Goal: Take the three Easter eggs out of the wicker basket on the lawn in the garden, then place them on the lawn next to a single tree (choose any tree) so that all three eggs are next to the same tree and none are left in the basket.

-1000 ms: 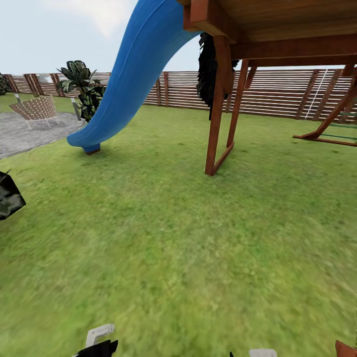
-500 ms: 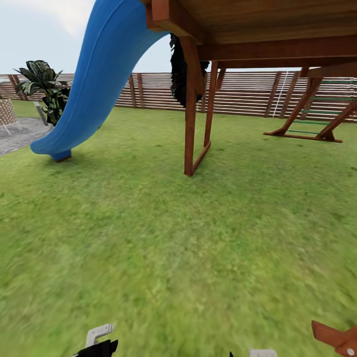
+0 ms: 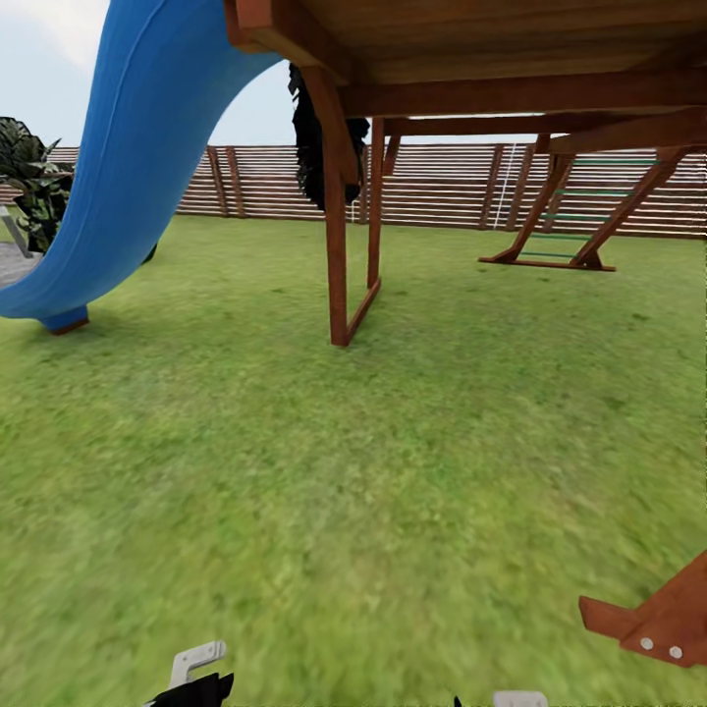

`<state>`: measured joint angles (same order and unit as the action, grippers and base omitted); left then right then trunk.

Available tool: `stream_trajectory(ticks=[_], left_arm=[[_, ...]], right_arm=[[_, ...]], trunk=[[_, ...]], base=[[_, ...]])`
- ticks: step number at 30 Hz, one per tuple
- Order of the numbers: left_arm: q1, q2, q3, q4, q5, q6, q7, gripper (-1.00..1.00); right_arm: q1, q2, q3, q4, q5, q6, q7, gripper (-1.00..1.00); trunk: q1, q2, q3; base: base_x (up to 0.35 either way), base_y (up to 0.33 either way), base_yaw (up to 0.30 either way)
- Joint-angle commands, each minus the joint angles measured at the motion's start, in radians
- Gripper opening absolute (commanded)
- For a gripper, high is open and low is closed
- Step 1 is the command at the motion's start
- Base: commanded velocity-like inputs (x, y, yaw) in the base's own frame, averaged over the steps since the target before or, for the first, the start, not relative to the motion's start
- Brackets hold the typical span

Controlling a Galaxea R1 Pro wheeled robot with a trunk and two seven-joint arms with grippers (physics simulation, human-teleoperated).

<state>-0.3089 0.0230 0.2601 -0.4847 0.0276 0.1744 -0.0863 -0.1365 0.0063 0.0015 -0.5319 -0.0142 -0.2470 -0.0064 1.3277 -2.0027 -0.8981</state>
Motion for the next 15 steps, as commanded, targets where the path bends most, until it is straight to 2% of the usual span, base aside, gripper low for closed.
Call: stream_trajectory(ticks=[1, 9, 15], left_arm=[[0.000, 0.000, 0.000, 0.000, 0.000, 0.000, 0.000, 1.00], [0.000, 0.001, 0.000, 0.000, 0.000, 0.000, 0.000, 1.00], [0.000, 0.001, 0.000, 0.000, 0.000, 0.000, 0.000, 1.00]], right_arm=[[0.000, 0.000, 0.000, 0.000, -0.001, 0.000, -0.001, 1.00], [0.000, 0.000, 0.000, 0.001, -0.004, 0.000, -0.001, 1.00], [0.000, 0.000, 0.000, 0.004, -0.004, 0.000, 0.000, 1.00]], trunk=[[0.004, -0.007, -0.004], [0.035, -0.063, -0.040], [0.058, -0.105, -0.069]], base=[[0.000, 0.000, -0.021], [0.000, 0.000, -0.007], [0.000, 0.000, -0.079]])
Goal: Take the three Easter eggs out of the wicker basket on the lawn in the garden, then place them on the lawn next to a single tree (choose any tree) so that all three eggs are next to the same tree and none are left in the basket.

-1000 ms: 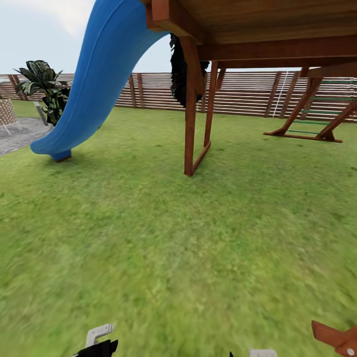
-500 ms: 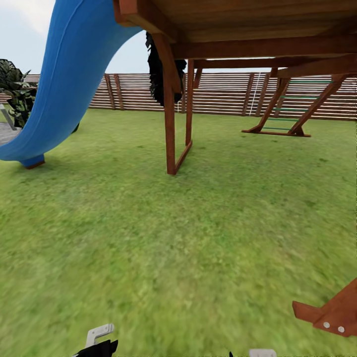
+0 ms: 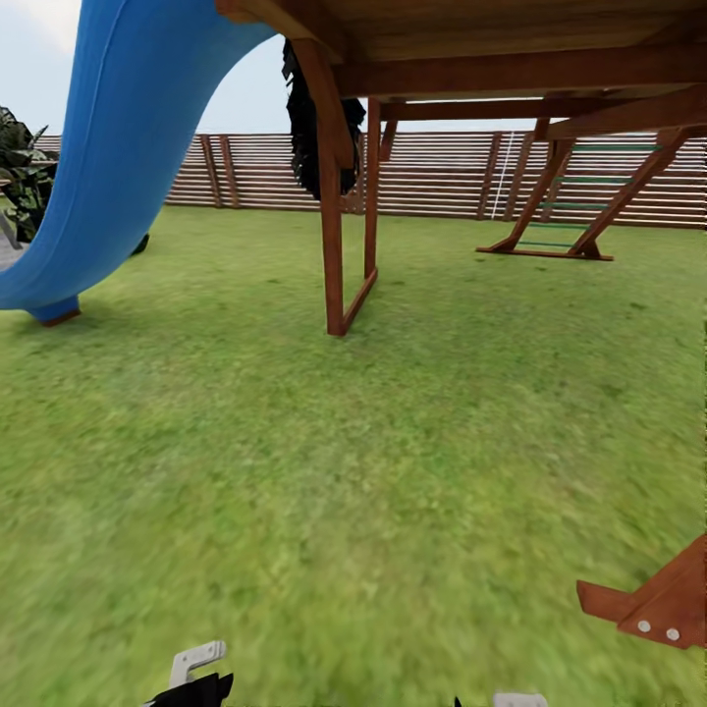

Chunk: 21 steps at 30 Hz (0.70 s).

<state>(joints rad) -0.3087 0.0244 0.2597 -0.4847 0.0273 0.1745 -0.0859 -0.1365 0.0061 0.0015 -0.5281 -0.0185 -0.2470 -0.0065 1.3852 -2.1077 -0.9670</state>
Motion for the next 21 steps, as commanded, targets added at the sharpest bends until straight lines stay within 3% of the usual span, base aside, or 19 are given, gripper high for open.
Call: stream_trajectory(ticks=[1, 10, 21], left_arm=[[0.000, 0.000, 0.000, 0.000, 0.000, 0.000, 0.000, 1.00], [0.000, 0.000, 0.000, 0.000, 0.000, 0.000, 0.000, 1.00], [0.000, 0.002, 0.000, 0.001, 0.000, 0.000, -0.001, 1.00]], right_arm=[[0.000, 0.000, 0.000, 0.006, 0.001, 0.000, 0.000, 1.00], [0.000, -0.001, 0.000, 0.045, 0.006, 0.000, 0.000, 1.00], [0.000, -0.001, 0.000, 0.045, 0.006, 0.000, 0.000, 1.00]], trunk=[[0.004, -0.007, -0.005], [0.038, -0.070, -0.044], [0.038, -0.070, -0.045]], base=[[0.000, 0.000, -0.115], [0.000, 0.000, -0.174], [0.000, 0.000, -0.290]])
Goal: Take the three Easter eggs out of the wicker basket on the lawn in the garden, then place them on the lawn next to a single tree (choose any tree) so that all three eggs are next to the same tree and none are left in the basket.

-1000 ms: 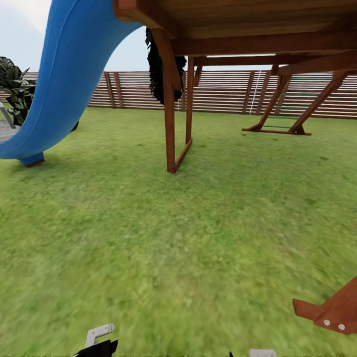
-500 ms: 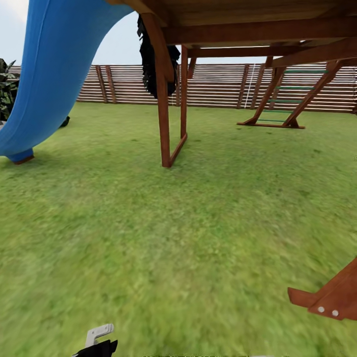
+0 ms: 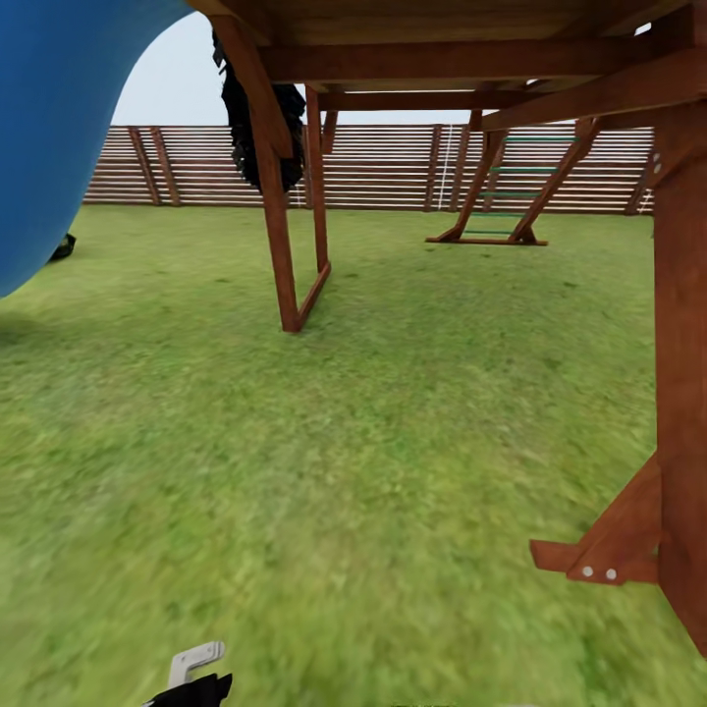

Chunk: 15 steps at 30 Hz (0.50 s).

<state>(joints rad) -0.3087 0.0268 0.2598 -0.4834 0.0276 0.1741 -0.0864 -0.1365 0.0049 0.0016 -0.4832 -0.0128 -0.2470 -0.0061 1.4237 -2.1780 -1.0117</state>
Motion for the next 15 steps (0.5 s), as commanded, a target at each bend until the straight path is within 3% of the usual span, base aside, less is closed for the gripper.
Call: stream_trajectory(ticks=[1, 7, 15], left_arm=[[0.000, 0.000, 0.000, 0.000, 0.000, 0.000, 0.000, 1.00], [0.000, -0.001, 0.000, 0.000, 0.000, -0.001, 0.000, 1.00], [0.000, -0.002, 0.000, -0.001, 0.000, 0.000, -0.001, 1.00]], right_arm=[[0.000, 0.000, 0.000, 0.000, 0.000, 0.000, 0.000, 1.00], [0.000, 0.001, 0.000, 0.000, 0.001, 0.000, 0.000, 1.00], [0.000, 0.002, 0.001, 0.001, -0.001, 0.001, -0.001, 1.00]], trunk=[[0.000, 0.000, 0.000], [0.000, 0.000, 0.000], [0.000, 0.000, 0.000]], base=[[0.000, 0.000, -0.293], [0.000, 0.000, -0.253], [0.026, 0.000, -0.021]])
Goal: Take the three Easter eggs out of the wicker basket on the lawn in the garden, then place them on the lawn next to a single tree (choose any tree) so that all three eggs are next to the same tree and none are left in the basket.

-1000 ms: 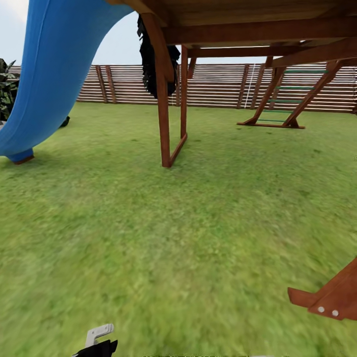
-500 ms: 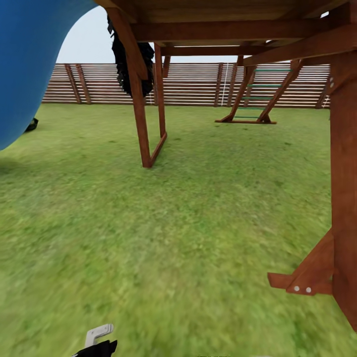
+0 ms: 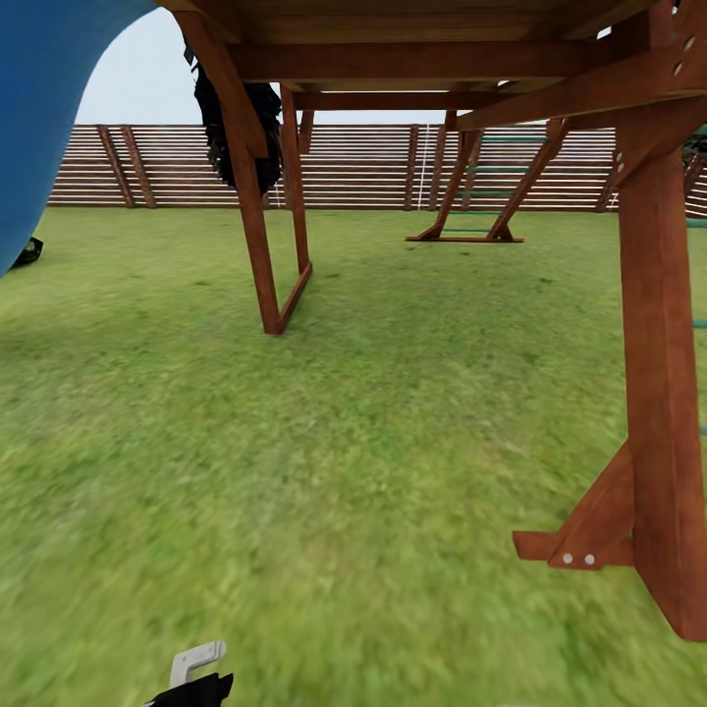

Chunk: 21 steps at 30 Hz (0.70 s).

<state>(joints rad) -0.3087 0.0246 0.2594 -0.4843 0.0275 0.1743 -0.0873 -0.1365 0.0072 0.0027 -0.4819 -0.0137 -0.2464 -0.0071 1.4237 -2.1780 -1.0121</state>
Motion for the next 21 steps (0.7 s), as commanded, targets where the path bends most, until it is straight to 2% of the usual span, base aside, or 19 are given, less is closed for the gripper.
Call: stream_trajectory(ticks=[1, 15, 21], left_arm=[[0.000, 0.000, 0.000, 0.000, 0.000, 0.000, 0.000, 1.00], [0.000, 0.000, 0.001, 0.000, 0.000, 0.001, 0.001, 1.00], [-0.001, 0.000, 0.001, 0.000, 0.000, 0.001, 0.001, 1.00]], right_arm=[[0.000, 0.000, 0.000, 0.001, 0.000, 0.000, 0.000, 1.00], [0.000, -0.001, 0.000, 0.003, 0.001, -0.001, 0.001, 1.00], [0.000, -0.001, 0.000, 0.003, 0.001, -0.001, 0.001, 1.00]], trunk=[[0.000, 0.000, 0.000], [0.000, 0.000, 0.000], [0.000, 0.000, 0.000]], base=[[0.211, 0.000, -0.001], [0.328, 0.000, -0.004], [0.337, 0.000, -0.174]])
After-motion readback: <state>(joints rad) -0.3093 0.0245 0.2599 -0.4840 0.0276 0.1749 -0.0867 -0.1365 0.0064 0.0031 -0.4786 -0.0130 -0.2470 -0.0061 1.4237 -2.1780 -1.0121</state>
